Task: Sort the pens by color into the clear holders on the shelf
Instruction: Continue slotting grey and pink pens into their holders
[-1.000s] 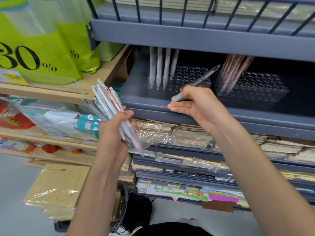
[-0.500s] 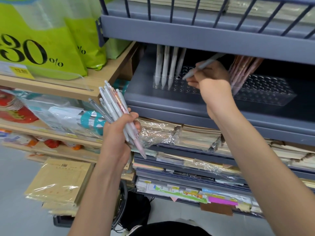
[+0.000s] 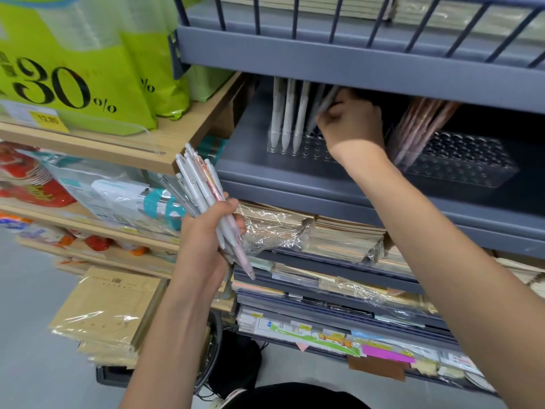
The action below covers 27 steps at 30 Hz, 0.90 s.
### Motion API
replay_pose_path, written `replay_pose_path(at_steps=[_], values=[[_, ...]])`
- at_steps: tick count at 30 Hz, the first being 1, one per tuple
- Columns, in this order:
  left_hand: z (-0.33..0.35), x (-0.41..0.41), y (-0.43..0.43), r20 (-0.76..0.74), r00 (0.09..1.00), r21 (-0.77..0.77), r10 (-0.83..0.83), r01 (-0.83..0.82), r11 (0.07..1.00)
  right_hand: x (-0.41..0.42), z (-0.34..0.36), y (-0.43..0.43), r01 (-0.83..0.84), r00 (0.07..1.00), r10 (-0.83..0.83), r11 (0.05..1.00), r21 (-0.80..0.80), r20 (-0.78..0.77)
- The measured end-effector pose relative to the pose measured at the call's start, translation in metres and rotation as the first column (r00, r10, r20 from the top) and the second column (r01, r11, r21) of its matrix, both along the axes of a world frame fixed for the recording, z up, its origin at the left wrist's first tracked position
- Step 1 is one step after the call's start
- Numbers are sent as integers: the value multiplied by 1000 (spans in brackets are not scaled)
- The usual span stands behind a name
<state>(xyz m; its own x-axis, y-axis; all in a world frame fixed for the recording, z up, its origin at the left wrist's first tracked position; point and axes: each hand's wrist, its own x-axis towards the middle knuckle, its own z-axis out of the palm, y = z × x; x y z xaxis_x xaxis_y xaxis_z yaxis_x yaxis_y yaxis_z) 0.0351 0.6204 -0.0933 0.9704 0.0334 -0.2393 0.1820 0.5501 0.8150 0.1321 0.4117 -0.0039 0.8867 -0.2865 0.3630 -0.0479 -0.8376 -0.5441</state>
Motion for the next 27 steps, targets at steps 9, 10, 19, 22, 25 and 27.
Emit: replay_pose_path(at_steps=[9, 10, 19, 22, 25, 27], values=[[-2, -3, -8, 37, 999, 5, -22, 21, 1000, 7, 11, 9, 7, 995, -31, 972, -236, -98], [-2, -4, -9, 41, 999, 11, -27, 27, 1000, 7, 10, 9, 9, 995, -30, 975, -223, -91], [-3, -7, -15, 60, 998, 20, -36, 35, 999, 1, 2, 4, -12, 999, 12, 1000, -19, -46], [-3, -8, -15, 59, 997, 27, -47, 46, 999, 2, 1, 2, -25, 999, 24, 1000, -14, -42], [-1, -9, -17, 57, 997, 25, -54, 53, 998, 2, -1, 1, -42, 999, 42, 999, 4, -33], [-1, -9, -18, 55, 997, 16, -61, 61, 998, 2, -2, 1, -51, 998, 51, 999, 13, -35]])
